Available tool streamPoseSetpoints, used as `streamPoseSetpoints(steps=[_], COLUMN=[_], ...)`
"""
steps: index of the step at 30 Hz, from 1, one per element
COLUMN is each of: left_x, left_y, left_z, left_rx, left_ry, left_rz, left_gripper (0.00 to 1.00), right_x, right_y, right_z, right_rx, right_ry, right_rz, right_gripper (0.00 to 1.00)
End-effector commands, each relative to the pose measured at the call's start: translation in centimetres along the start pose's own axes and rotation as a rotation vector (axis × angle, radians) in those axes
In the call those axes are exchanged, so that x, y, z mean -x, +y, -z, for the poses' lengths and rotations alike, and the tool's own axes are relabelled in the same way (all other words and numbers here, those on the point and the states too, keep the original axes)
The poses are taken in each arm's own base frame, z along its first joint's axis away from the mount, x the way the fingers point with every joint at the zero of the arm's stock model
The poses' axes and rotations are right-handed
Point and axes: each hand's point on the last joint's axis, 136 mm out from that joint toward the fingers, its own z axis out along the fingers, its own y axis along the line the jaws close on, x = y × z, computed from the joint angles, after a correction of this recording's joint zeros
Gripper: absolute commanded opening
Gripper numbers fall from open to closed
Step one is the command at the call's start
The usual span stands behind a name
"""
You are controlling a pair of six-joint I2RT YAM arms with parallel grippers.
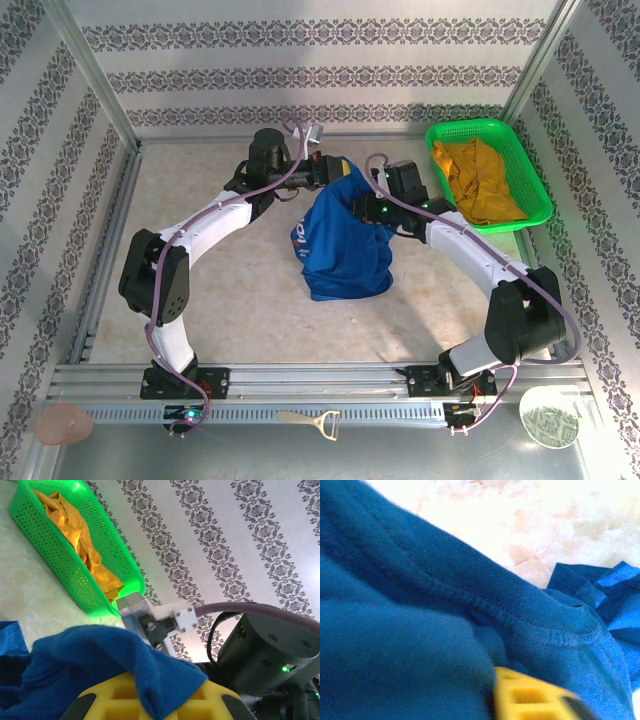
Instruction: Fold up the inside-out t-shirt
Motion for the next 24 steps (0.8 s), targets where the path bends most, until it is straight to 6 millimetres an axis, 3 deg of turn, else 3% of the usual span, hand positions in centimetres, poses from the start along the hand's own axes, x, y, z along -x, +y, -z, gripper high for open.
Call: streamPoseSetpoints(steps=[1,9,14,15,16,19,24], left_x=[0.8,1.4,0.7,0.5,0.5,0.7,1.1], left_y=[0.5,8.1,11.2,11.5,11.5,10.0,4.9], left_z=[0.1,3.4,4.3,4.3,4.4,5.0,6.6], left_rx=[0.049,0.445,0.604,0.616,0.627,0.61,0.529], left_ry=[-0.02,-0.078,-0.025,-0.007,0.005,-0.002,-0.077], left_rz=[-0.016,0.007,-0.008,-0.022,-0.034,-0.074,-0.173], left_gripper=[0.0,0.0,0.0,0.11,0.2,0.34,0.51], right_x=[2.0,2.5,2.2,2.2,2.2,2.0,1.6], right_y=[0.6,5.7,7.4,7.2,6.8,5.6,4.7], right_z=[2.6,9.0,10.3,10.1,9.9,9.0,8.0], right_rx=[0.09,0.512,0.644,0.637,0.619,0.584,0.57], right_ry=[-0.068,-0.131,-0.137,-0.14,-0.149,-0.164,-0.159], right_rz=[-0.034,-0.018,-0.04,-0.049,-0.06,-0.097,-0.125], right_gripper=[0.0,0.0,0.0,0.0,0.0,0.0,0.0])
